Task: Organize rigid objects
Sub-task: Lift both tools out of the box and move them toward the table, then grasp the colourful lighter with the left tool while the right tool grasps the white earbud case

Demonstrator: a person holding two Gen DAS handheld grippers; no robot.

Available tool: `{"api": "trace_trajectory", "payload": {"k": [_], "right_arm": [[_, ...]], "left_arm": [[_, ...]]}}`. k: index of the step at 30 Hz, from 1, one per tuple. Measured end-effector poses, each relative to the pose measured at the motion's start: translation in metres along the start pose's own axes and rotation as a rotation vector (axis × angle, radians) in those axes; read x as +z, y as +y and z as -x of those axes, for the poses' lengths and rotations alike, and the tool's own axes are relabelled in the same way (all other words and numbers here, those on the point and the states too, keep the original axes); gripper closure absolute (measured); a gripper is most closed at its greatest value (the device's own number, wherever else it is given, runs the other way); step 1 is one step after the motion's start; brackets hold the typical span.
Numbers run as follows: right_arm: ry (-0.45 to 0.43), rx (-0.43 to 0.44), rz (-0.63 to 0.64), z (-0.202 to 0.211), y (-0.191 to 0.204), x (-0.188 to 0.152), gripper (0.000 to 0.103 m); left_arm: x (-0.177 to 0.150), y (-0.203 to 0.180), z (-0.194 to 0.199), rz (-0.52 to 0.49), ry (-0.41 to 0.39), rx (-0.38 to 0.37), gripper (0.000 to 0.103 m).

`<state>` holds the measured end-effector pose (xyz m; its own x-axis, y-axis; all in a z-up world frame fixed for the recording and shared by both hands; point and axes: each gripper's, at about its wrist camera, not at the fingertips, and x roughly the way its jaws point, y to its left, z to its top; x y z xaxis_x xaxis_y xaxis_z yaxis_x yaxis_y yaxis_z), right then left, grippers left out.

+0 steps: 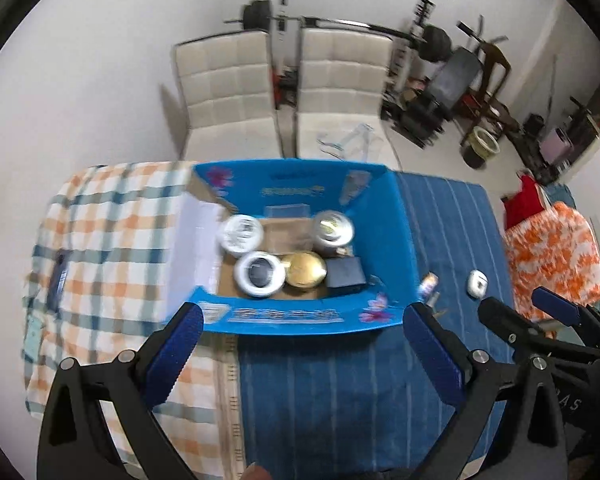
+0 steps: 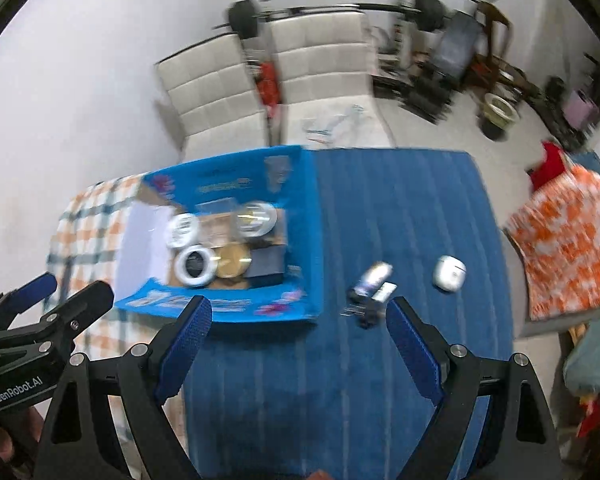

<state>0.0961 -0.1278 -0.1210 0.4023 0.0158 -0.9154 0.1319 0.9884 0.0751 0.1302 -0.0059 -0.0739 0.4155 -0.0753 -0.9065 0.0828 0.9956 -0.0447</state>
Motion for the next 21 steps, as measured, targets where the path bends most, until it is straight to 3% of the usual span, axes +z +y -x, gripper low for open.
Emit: {"api": "trace_trajectory", "payload": {"k": [7, 15, 17, 19, 21], "right_arm": [[0.080, -0.089, -0.297, -0.040, -0.131, -0.008, 0.012], [0.158, -0.151, -0.442, -0.102, -0.240, -0.017, 0.012], [0.180, -0.150, -0.472, -0.122, -0.255, -0.019, 0.012], [0.204, -0.148, -0.494, -0.142, -0.267, -0.020, 0.012], [0.225, -0.139, -0.513, -0.159, -0.273, -0.019, 0.012]], "left_arm": [[0.010, -0.102, -0.051, -0.124, 0.026, -0.096, 0.001], [0.026, -0.198, -0.150, -0.276, 0.174, -0.069, 0.001], [0.029, -0.212, -0.182, -0.287, 0.239, -0.060, 0.006], [0.030, -0.223, -0.205, -0.313, 0.281, -0.031, 0.021], [0.026, -0.233, -0.228, -0.352, 0.327, -0.003, 0.026]]}}
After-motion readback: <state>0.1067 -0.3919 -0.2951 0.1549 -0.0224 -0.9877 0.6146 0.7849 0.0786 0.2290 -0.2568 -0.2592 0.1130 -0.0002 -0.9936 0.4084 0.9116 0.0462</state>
